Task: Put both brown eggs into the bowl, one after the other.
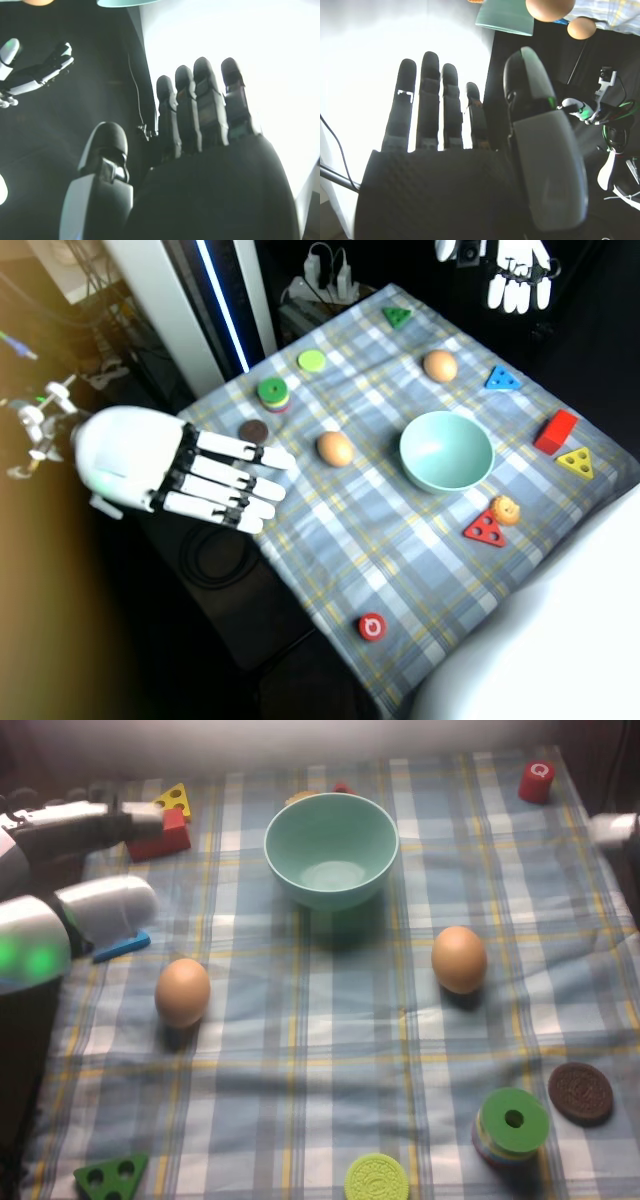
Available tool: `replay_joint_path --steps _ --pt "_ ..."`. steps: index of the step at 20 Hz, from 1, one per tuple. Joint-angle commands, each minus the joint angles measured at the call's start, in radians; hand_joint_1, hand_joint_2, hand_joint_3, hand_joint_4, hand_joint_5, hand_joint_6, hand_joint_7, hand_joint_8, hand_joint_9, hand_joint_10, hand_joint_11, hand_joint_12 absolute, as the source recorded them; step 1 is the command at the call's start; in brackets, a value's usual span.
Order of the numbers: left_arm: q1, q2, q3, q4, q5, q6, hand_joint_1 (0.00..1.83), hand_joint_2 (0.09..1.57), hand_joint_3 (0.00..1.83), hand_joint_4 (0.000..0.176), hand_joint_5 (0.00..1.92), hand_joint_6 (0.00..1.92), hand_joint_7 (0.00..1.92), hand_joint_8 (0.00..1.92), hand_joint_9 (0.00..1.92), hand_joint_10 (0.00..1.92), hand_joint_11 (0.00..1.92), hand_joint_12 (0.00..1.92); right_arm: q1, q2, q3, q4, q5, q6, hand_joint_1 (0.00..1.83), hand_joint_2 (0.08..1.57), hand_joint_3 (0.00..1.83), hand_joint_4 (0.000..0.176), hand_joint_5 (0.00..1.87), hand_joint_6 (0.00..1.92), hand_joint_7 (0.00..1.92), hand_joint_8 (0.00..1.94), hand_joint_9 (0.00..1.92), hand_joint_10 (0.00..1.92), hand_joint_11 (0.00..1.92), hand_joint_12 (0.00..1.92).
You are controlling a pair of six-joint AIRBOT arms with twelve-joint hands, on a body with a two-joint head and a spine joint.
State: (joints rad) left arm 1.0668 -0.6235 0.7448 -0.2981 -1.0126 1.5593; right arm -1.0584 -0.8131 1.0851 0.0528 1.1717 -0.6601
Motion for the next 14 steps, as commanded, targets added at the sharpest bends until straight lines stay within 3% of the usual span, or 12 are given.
replay_joint_path --steps 1,3,4,7,8,10,14 --pt "-0.011 0.003 -0.002 0.009 -0.096 -0.003 0.27 1.25 0.01 0.166 0.31 0.01 0.32 0.01 0.42 0.03 0.0 0.77 0.004 0.005 0.003 0.023 0.116 -0.001 0.62 1.3 0.01 0.0 0.66 0.0 0.57 0.0 0.55 0.01 0.38 0.48" --pt "-0.02 0.001 -0.002 0.021 -0.037 0.037 0.46 1.19 0.0 0.157 0.36 0.01 0.36 0.01 0.44 0.01 0.0 0.82 0.006 0.005 0.004 0.02 0.116 -0.001 0.63 1.31 0.01 0.0 0.64 0.0 0.58 0.0 0.56 0.01 0.38 0.49" --pt "-0.031 -0.003 -0.006 0.017 -0.003 0.092 0.56 1.14 0.0 0.17 0.37 0.0 0.36 0.0 0.43 0.01 0.0 0.86 0.007 0.005 0.004 0.017 0.116 -0.001 0.63 1.32 0.01 0.0 0.64 0.0 0.59 0.01 0.56 0.01 0.38 0.49" --pt "-0.077 -0.031 -0.022 -0.047 0.11 0.366 0.7 1.01 0.0 0.176 0.4 0.0 0.4 0.01 0.54 0.02 0.0 0.93 0.009 0.005 0.004 0.01 0.116 -0.001 0.64 1.33 0.0 0.0 0.65 0.0 0.61 0.01 0.6 0.01 0.42 0.49" --pt "-0.095 -0.052 -0.027 -0.082 0.148 0.506 0.71 0.99 0.0 0.176 0.41 0.0 0.42 0.01 0.56 0.02 0.0 0.92 0.009 0.005 0.004 0.007 0.116 -0.001 0.65 1.32 0.0 0.0 0.66 0.0 0.62 0.01 0.61 0.02 0.43 0.5" --pt "-0.111 -0.077 -0.017 -0.114 0.182 0.584 0.82 0.91 0.0 0.176 0.43 0.0 0.49 0.0 0.58 0.0 0.09 0.84 0.009 0.005 0.004 0.004 0.116 0.001 0.63 1.33 0.0 0.0 0.67 0.01 0.64 0.01 0.63 0.02 0.45 0.5" --pt "-0.142 -0.124 0.04 -0.175 0.257 0.597 0.85 0.91 0.0 0.176 0.41 0.0 0.45 0.0 0.51 0.0 0.06 0.8 0.008 0.004 0.003 0.001 0.116 0.004 0.63 1.33 0.0 0.0 0.7 0.0 0.67 0.0 0.68 0.0 0.52 0.42"
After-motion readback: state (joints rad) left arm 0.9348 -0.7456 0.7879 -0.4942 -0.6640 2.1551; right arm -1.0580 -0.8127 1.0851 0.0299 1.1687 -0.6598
